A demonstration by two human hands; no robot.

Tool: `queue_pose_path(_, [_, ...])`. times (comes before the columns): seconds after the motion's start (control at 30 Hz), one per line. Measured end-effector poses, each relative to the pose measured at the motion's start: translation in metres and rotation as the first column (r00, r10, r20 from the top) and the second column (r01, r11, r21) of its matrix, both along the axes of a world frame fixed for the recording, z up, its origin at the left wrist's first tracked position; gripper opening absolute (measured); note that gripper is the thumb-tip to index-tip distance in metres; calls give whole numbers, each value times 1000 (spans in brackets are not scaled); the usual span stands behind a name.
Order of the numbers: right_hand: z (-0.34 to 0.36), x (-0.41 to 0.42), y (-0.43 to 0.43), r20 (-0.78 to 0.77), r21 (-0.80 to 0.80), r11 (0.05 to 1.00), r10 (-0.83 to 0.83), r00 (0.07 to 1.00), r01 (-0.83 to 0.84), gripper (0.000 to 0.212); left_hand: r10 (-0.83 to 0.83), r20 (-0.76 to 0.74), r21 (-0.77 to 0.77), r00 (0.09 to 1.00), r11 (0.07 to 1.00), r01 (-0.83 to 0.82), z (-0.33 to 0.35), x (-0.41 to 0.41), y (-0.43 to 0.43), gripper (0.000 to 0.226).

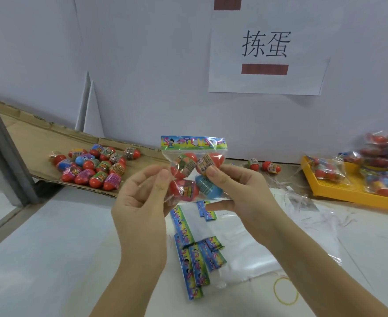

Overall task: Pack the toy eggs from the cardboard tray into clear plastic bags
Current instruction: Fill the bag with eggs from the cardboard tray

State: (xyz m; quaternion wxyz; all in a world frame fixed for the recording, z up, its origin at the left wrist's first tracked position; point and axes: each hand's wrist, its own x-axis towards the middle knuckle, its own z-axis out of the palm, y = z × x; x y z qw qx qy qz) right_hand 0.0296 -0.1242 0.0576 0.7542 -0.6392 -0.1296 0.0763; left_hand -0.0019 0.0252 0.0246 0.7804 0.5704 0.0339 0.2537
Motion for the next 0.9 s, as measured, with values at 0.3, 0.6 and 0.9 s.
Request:
queue_pose_path(0.3, [-1,1,-1,92,34,999,16,996,-19,27,-4,-55,10,998,1000,5,4,-5,2,14])
queue_pose_path(0.6, [3,4,-7,108,58,997,53,993,-60,30,-166,-111,-123,980,981,152,14,-8,5,35])
queue_pose_path(0.9, [3,7,-9,98,56,995,74,992,-79,30,-212,-101,-133,972,971,198,15,-9,2,21])
